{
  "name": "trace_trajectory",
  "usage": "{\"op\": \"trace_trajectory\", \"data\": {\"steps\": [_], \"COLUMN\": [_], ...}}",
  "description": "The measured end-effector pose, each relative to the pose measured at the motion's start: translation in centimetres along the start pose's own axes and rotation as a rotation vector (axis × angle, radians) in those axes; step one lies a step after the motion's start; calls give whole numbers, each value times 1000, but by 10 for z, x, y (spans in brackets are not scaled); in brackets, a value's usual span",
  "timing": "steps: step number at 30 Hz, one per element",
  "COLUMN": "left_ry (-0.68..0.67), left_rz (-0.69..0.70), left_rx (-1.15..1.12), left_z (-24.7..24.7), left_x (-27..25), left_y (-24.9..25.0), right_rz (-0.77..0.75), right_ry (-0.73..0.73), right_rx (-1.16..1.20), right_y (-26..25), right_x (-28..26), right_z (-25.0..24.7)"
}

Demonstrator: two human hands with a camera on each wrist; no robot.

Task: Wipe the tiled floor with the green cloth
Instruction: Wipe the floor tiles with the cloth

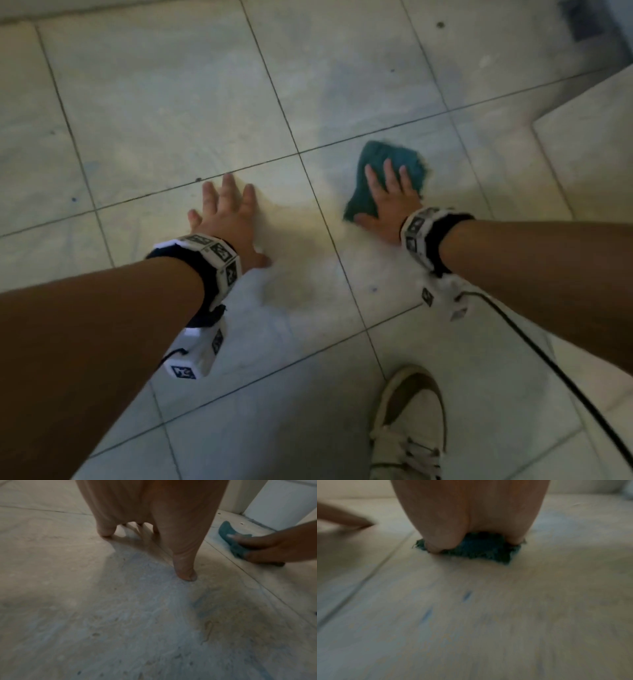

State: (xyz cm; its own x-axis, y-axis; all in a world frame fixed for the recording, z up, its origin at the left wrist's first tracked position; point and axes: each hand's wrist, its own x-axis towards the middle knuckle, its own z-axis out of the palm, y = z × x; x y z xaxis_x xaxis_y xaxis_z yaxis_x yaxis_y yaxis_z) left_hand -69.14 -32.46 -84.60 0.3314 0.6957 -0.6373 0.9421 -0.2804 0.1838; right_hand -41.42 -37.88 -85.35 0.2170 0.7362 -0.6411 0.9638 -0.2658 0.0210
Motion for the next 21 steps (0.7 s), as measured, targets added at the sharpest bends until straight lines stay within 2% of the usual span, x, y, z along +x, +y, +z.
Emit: {"op": "trace_trajectory", "data": {"steps": [3,6,7,11,14,16,19,21], "left_ry": [-3,1,5,7,0,-3,-3,-6], "left_rz": [-1,1,2,-11,-21,-23,-23,-25], "left_rx": [-2,-2,-3,-8,-5,-14,-17,-16], "left_z": [0,0,-1,0,-1,-1,0,0], "left_x": [2,1,1,0,0,0,1,1], "left_y": [0,1,2,3,2,1,1,1], "right_rz": [200,246,188,-251,-365,-293,7,94], "right_ry": [-8,-1,-6,-51,-72,-39,14,3], "right_rx": [72,98,85,-67,-114,-140,-12,12], "right_y": [17,3,-7,-63,-65,-40,4,22], "right_x": [32,38,34,0,0,24,57,72], "right_z": [-32,-38,-37,-12,-5,-24,-54,-62]}}
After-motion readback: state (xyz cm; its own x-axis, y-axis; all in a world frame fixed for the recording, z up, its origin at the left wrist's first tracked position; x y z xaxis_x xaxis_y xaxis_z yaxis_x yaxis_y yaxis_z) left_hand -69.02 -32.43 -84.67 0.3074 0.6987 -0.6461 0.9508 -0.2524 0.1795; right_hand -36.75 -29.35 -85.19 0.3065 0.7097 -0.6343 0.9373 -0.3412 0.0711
